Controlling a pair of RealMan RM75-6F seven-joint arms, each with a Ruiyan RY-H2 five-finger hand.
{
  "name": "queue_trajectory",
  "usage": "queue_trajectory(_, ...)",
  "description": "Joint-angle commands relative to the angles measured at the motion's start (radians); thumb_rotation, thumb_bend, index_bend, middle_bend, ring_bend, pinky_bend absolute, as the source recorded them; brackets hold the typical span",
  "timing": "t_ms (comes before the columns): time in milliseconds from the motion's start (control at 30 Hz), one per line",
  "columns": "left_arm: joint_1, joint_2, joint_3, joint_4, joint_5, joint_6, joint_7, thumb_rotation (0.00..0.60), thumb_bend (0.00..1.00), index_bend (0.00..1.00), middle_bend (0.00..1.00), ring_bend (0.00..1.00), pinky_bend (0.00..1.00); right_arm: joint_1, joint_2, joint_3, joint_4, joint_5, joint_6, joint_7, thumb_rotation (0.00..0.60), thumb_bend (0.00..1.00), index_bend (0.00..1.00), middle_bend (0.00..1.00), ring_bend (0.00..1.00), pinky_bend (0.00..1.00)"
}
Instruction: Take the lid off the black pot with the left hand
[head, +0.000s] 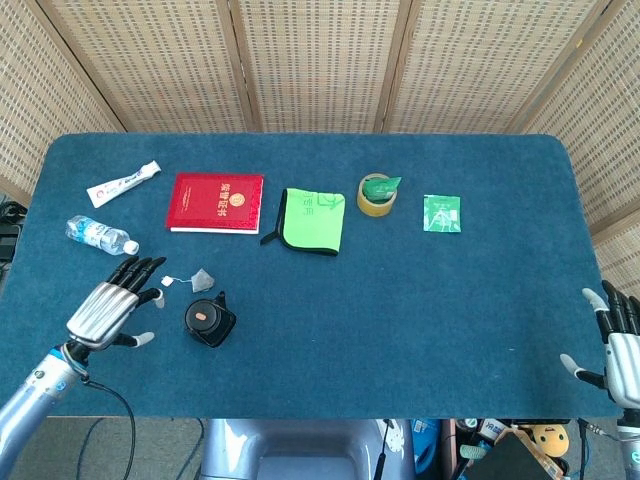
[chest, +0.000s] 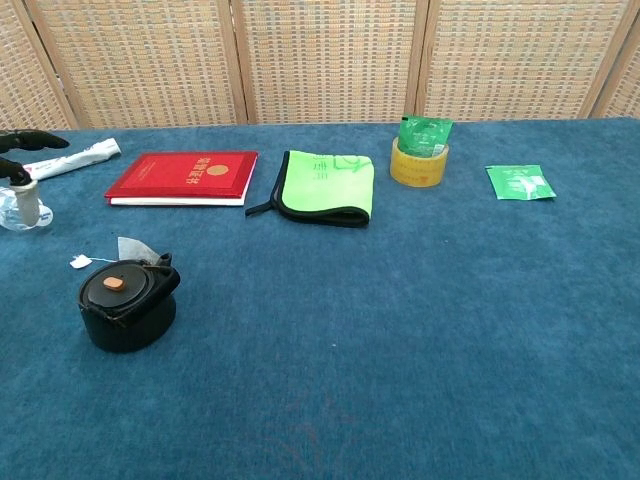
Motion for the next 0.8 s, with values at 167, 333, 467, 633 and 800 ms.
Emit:
queue_trajectory(167,-0.07,-0.057,-0.006,0.046,-0.035,-0.091,0.014,0.6,0.29,0.49,0.0,0.0,0.0,0.003,-0.004,0.0,0.005,0.006,-0.008,-0.005,0.6,0.0,0.0,0.0,0.0,0.0)
queue_trajectory(333,-0.094,-0.082,0.005,0.069,-0.051,-0.12,0.024,0.6,0.33,0.49,0.0,0.0,0.0,0.003,-0.005,0.0,0.007,0.008,-0.011,-0.004,0.6,0.0,0.0,0.0,0.0,0.0)
queue_trajectory(467,-0.101,-0.101,0.009,0.083,-0.063,-0.123,0.039,0.6,0.33,0.49,0.0,0.0,0.0,0.004,-0.005,0.0,0.008,0.01,-0.014,-0.001,0.6,0.0,0.0,0.0,0.0,0.0)
queue_trajectory(633,-0.111,-0.12,0.011,0.094,-0.085,-0.135,0.052,0.6,0.33,0.49,0.0,0.0,0.0,0.005,-0.004,0.0,0.008,0.011,-0.017,0.003,0.6,0.0,0.0,0.0,0.0,0.0)
queue_trajectory(800,-0.129,-0.133,0.011,0.098,-0.109,-0.162,0.067,0.6,0.33,0.49,0.0,0.0,0.0,0.006,-0.003,0.0,0.01,0.013,-0.022,0.008,0.6,0.0,0.0,0.0,0.0,0.0)
